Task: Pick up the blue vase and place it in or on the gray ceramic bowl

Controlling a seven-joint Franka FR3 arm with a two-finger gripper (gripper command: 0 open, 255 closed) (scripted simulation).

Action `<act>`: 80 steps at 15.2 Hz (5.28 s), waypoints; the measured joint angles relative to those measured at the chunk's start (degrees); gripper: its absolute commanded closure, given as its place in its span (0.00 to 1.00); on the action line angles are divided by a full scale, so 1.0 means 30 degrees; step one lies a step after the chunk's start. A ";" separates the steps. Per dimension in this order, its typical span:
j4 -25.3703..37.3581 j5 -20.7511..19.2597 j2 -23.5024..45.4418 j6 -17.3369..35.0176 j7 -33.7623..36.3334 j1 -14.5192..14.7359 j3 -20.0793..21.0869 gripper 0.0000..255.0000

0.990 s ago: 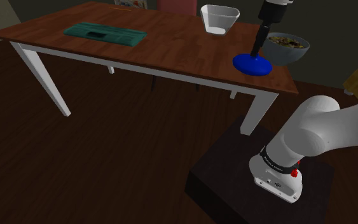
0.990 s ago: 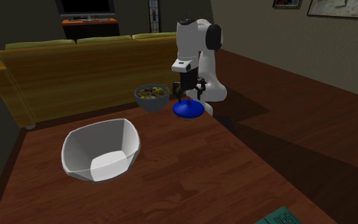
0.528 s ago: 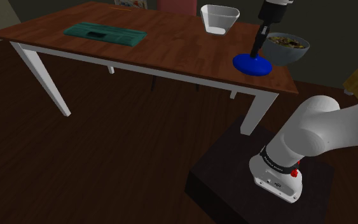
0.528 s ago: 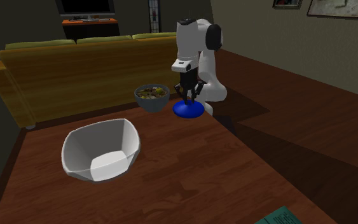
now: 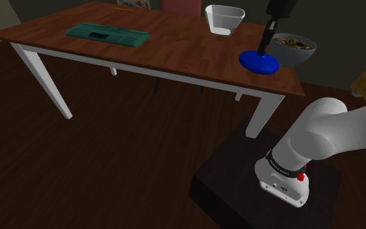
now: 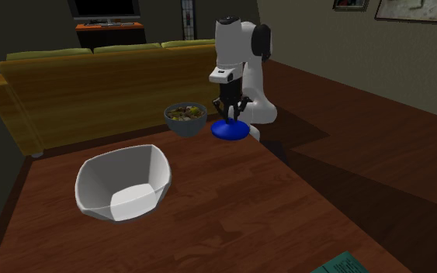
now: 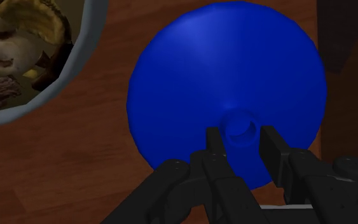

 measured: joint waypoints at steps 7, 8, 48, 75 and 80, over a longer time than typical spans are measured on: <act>0.2157 0.0186 0.0637 -0.1521 -0.0028 0.0136 0.0135 1.00; 0.2441 0.0224 0.0674 -0.1773 -0.0002 0.0152 0.0186 1.00; 1.6903 -0.1376 0.7730 -0.8522 -0.8625 0.0410 -0.6835 1.00; 0.8811 -0.2553 0.4126 -0.3752 -0.7367 -0.0480 -0.6018 0.00; 0.9274 -0.2483 0.4348 -0.4057 -0.7431 -0.0420 -0.6049 0.00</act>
